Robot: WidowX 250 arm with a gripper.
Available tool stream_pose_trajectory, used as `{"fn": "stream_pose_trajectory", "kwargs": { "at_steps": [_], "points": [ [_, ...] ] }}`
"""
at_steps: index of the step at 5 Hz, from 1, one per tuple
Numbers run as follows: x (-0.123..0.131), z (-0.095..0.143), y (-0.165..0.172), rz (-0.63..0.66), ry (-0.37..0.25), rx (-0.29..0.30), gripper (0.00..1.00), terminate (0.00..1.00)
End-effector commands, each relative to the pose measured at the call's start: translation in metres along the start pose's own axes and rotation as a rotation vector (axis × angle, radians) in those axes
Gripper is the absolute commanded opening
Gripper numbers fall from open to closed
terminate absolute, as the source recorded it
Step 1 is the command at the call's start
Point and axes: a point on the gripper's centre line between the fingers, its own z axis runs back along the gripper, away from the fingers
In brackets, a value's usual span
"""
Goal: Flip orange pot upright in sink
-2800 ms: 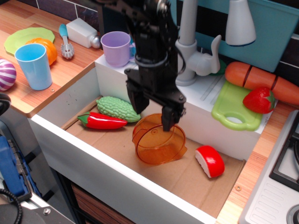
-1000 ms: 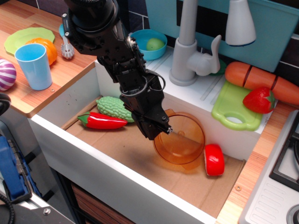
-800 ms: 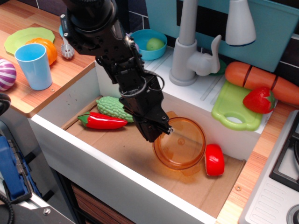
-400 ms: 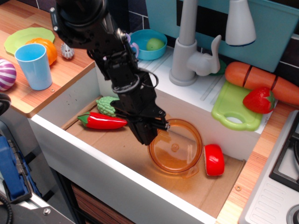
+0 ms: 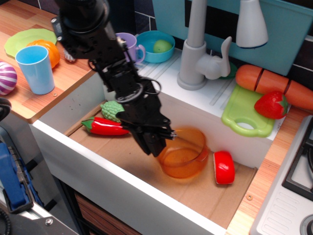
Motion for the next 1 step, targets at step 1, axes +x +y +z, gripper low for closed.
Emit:
{"fn": "stream_pose_trajectory", "kwargs": {
  "at_steps": [1],
  "points": [
    [0.0083, 0.0076, -0.0005, -0.017, -0.032, 0.006, 1.0, 1.0]
  ]
}}
